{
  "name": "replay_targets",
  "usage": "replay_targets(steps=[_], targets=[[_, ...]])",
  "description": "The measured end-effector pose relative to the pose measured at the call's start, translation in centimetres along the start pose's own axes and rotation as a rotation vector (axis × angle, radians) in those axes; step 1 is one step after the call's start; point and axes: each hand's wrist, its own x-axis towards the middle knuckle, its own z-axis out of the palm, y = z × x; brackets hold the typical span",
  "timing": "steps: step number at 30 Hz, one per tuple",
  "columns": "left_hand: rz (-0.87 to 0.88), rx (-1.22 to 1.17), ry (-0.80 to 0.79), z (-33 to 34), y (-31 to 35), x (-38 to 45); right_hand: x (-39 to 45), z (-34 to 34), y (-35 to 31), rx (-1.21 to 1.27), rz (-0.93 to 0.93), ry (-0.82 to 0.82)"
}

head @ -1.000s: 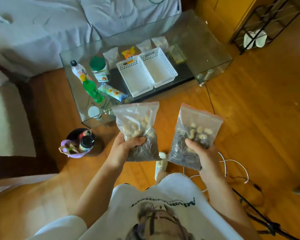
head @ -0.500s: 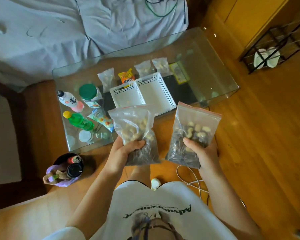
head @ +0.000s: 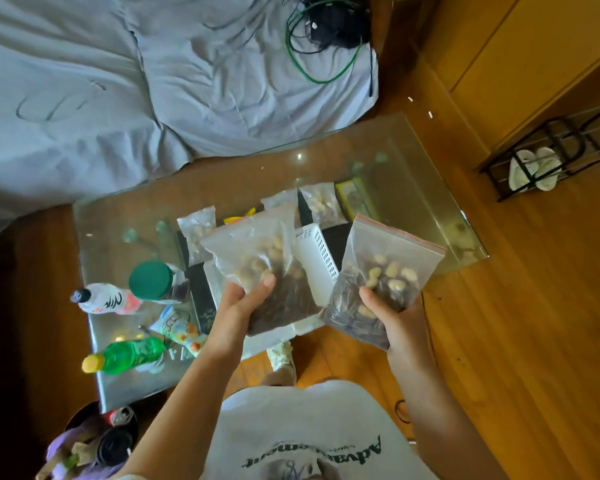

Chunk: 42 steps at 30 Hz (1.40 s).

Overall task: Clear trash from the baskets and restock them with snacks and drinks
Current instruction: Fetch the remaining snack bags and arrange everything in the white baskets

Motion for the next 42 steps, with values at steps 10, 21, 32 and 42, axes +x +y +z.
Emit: replay_targets(steps=[10,21,32,42], targets=[[-0.122,-0.089,0.199,1.4,-8.5,13.7,13.1,2.5,9.3,-0.079,0.231,0.157],[-0.333,0.117,0.422,2.9,-20.6,20.3,20.2,2.6,20.7,-0.355,0.336,-0.051],[-0.186,0.661,0.672,2.9,-19.1,21.4,21.4,2.3,20.0,-0.870,-0.104,-0.147],[-0.325,0.404,0.727,2.9,-18.7,20.9,22.0,0.9,19.3,-0.947,-0.041,-0.059]])
